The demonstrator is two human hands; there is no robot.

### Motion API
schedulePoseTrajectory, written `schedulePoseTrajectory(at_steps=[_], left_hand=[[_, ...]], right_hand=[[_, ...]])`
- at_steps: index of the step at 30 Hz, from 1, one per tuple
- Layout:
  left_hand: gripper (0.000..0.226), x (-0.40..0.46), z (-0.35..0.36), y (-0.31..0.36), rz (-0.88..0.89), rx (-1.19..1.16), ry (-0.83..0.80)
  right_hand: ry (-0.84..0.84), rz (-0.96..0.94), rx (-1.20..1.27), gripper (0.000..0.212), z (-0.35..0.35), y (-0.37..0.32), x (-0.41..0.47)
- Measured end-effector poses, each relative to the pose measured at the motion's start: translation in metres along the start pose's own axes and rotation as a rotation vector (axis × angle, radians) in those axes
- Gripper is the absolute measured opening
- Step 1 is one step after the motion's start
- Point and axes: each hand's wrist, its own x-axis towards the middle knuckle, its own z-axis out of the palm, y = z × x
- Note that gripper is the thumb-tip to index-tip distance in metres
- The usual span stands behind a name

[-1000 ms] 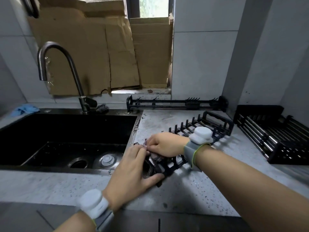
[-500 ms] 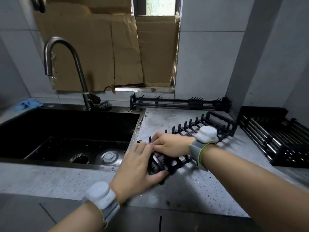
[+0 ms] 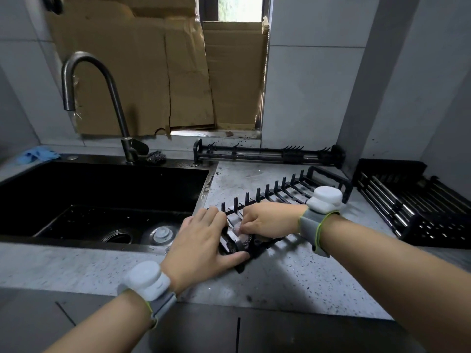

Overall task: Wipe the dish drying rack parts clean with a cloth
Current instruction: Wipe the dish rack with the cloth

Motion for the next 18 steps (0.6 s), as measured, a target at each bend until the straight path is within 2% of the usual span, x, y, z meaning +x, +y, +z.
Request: schedulePoseTrajectory(at_steps=[3,6,14,18], left_hand=[[0.066,0.0,0.0,0.003,0.001,-0.001,-0.008],[0.067,-0.001,-0.001,0.003,-0.004,-0.004,-0.01],[0.068,-0.004,0.003,0.001,-0.006,-0.081,0.008],[0.07,-0.007,0.002,0.001,0.002,-0.12,-0.011]], right_hand=[[0.03,0.046,0.04,0.034,0.001,0.0,0.003],[0.085,0.072,0.207,0.028,-0.003,0.0,0.0],[0.639,0.001,0.79,0.027,-0.046,0.041,-0.039],[0.708,0.018,0.776,0.021,-0.044,0.052,-0.04]])
